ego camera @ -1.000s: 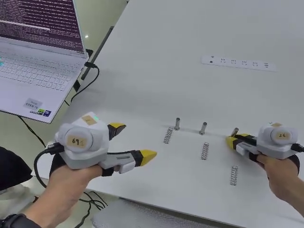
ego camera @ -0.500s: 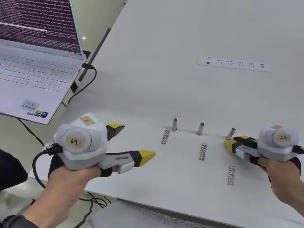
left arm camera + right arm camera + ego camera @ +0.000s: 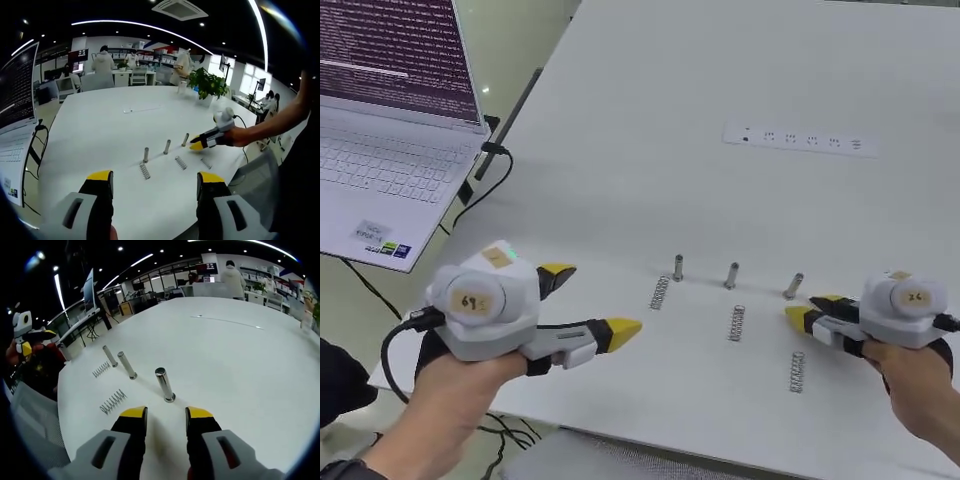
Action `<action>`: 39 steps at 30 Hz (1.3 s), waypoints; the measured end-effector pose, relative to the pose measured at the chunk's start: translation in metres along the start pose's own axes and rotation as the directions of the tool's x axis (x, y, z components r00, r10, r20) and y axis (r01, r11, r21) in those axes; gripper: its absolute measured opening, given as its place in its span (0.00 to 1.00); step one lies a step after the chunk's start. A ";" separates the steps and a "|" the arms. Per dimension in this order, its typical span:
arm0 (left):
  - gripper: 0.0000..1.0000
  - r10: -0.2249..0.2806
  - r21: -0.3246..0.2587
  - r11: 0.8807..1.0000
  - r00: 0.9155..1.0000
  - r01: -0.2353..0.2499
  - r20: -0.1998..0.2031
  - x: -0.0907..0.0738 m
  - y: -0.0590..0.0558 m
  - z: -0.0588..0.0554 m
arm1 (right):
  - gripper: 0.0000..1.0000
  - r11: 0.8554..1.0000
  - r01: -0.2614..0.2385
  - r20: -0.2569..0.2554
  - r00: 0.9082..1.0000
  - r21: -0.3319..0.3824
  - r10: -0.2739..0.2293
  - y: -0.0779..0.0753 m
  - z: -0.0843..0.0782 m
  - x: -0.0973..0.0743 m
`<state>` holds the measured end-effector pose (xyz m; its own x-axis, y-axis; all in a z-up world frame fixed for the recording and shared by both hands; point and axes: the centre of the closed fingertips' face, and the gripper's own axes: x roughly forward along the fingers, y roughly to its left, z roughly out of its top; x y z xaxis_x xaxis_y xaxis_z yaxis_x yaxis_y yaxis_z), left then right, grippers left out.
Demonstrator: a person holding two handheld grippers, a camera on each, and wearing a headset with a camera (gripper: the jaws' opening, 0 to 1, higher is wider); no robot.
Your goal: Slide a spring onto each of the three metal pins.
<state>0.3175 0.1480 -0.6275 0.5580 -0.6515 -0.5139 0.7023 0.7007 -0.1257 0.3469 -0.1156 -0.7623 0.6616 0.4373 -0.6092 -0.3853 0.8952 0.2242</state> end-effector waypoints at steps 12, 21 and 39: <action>0.64 -0.002 -0.004 1.000 1.000 0.002 0.011 0.000 -0.003 0.003 | 0.34 0.999 0.011 0.018 1.000 0.034 -0.012 -0.003 -0.004 -0.017; 0.64 -0.007 -0.004 1.000 1.000 0.007 0.014 0.002 -0.005 0.004 | 0.39 0.998 0.004 0.037 0.999 0.059 -0.006 -0.001 -0.008 -0.037; 0.65 -0.014 -0.007 1.000 1.000 0.014 0.011 0.004 -0.001 -0.001 | 0.56 0.998 -0.060 -0.009 0.998 -0.012 0.060 0.021 -0.024 -0.069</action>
<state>0.3185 0.1450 -0.6303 0.5533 -0.6644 -0.5024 0.7067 0.6937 -0.1390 0.2782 -0.1291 -0.7338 0.6315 0.4894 -0.6014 -0.4323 0.8661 0.2509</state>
